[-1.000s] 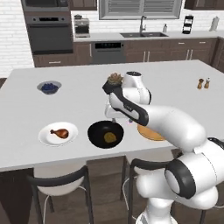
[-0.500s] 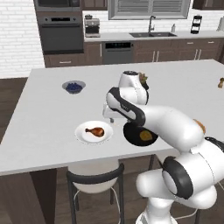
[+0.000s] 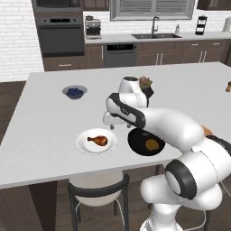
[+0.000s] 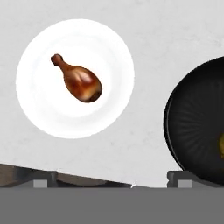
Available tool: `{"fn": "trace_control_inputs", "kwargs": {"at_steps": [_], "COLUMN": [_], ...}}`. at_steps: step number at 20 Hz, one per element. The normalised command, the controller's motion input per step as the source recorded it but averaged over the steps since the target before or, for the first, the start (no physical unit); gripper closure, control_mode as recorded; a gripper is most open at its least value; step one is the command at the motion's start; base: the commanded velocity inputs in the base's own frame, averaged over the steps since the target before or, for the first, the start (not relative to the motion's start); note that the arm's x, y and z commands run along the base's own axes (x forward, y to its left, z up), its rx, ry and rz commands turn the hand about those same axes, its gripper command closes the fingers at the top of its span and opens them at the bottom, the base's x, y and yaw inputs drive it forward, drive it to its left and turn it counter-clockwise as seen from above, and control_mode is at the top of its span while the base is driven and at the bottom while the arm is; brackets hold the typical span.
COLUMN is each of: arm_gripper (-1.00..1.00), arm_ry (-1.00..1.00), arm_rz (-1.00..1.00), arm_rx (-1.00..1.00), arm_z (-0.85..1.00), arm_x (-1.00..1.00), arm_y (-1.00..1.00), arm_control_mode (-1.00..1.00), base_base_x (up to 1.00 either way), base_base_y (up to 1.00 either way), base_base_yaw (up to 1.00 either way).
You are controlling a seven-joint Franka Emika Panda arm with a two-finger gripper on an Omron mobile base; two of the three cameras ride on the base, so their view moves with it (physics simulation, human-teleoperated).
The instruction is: Pick the chicken drumstick and avocado from their plates and place them in the bowl. Then put the bowl in the fridge.
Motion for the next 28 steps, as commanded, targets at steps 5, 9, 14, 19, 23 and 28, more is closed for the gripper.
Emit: {"fn": "trace_control_inputs", "kwargs": {"at_steps": [5, 9, 14, 19, 23, 28], "arm_gripper": [-1.0, -1.0, -1.0, -1.0, -1.0, -1.0], "arm_ry": [0.08, -0.08, -0.01, 0.04, 0.0, 0.0], "arm_rz": [0.59, 0.35, 0.05, 0.03, 0.0, 0.0], "arm_rx": [0.01, -0.12, -0.25, -0.06, -0.01, 0.0], "arm_z": [-0.47, -0.32, -0.33, -0.5, -0.25, -0.2], "arm_x": [0.98, 0.36, 0.24, 0.33, -0.1, -0.41], "arm_y": [0.09, 0.69, 0.77, 0.04, -0.01, -0.2], "arm_control_mode": [-1.0, -1.0, -1.0, -1.0, -1.0, -1.0], "base_base_x": [0.0, 0.0, 0.0, 0.0, 0.0, 0.0], "base_base_y": [0.0, 0.0, 0.0, 0.0, 0.0, 0.0], "base_base_yaw": [0.0, 0.0, 0.0, 0.0, 0.0, 0.0]}}
